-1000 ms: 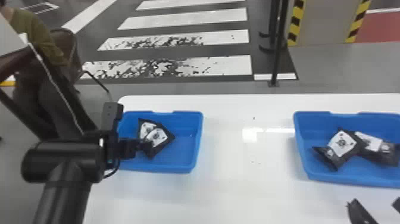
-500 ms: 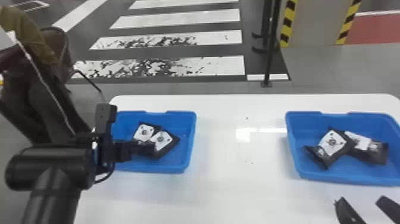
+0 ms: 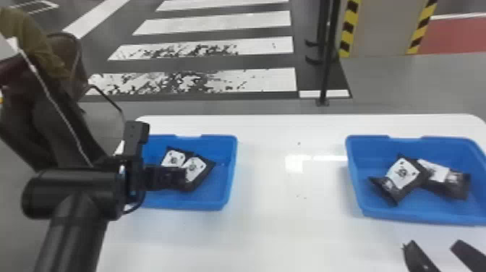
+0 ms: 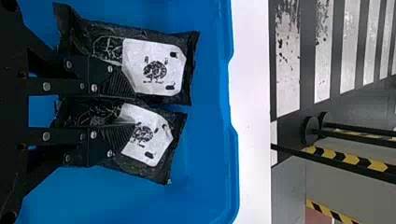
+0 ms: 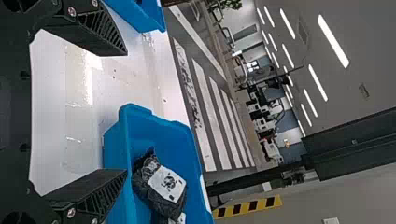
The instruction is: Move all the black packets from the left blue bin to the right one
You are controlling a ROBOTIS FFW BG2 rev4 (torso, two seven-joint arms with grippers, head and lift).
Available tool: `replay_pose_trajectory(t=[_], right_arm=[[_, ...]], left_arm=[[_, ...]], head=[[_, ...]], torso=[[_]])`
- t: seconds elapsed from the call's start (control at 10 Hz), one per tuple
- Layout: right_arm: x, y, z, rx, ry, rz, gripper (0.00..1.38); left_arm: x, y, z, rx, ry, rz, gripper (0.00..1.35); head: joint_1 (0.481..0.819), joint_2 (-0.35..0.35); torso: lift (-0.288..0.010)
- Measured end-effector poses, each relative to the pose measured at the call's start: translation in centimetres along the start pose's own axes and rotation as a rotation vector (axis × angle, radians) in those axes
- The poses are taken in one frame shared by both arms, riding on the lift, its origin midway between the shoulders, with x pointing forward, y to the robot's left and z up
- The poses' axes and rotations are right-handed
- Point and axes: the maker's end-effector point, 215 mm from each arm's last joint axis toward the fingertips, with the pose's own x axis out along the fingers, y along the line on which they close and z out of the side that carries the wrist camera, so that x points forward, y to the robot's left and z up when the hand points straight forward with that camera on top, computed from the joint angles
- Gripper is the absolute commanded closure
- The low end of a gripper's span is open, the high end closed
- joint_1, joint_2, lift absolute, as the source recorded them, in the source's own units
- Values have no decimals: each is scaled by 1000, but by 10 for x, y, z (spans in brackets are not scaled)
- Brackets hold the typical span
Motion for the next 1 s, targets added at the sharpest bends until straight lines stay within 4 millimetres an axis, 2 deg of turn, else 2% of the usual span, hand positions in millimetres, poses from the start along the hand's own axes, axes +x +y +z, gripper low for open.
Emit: replay_pose_trajectory(t=[0.2,0.3,0.5,0.7,0.9,1.0], right_arm=[[0,0,-1,10,0,2,131],[1,1,0,10,-2,6,131],[8,10,13,3,-28,48,131],[25,28,31,17,-57,119,131],[48,49,35,47,-39,218,131],[58,61,32,83,-20,263,130]], left_arm=[[1,-9,8,28,-26,-22,1208],[-9,-15,18,44,-62,-35,1208],[-51,-37,40,72,-171,-77,1208],[-96,-85,51,101,-270,-176,1208],[-130,-140,46,122,-323,-296,1208],[-140,-165,39,121,-337,-356,1208]], head=[[695,138],[695,131],[695,120],[695,98],[695,67],[695,55]], torso=[[-140],[-140],[-140],[-140],[-140],[-140]])
